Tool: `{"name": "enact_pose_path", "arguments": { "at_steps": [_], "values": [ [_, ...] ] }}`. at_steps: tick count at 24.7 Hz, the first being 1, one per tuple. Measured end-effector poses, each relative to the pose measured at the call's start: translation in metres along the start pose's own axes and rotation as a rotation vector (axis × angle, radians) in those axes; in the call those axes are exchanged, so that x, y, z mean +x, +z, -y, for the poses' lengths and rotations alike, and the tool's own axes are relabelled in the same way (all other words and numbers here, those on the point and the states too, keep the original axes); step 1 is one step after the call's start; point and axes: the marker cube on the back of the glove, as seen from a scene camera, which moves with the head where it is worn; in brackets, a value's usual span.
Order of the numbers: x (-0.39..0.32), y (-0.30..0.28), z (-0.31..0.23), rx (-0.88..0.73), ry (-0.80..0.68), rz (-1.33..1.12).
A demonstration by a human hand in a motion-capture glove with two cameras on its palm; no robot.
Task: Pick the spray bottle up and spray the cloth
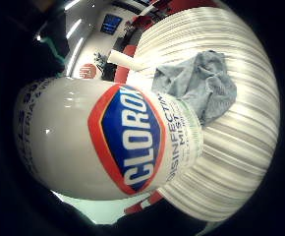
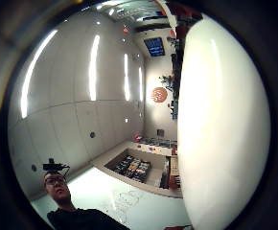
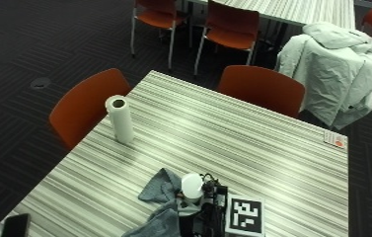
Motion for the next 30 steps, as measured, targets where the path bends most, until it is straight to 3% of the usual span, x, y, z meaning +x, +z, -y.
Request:
{"name": "enact_pose_path", "arguments": {
  "at_steps": [19,30],
  "values": [
    [-0.031,0.116,-0.024,-0.153,-0.083,0.054],
    [0.017,0.108,-0.035,-0.230,-0.045,0.036]
  ]
}}
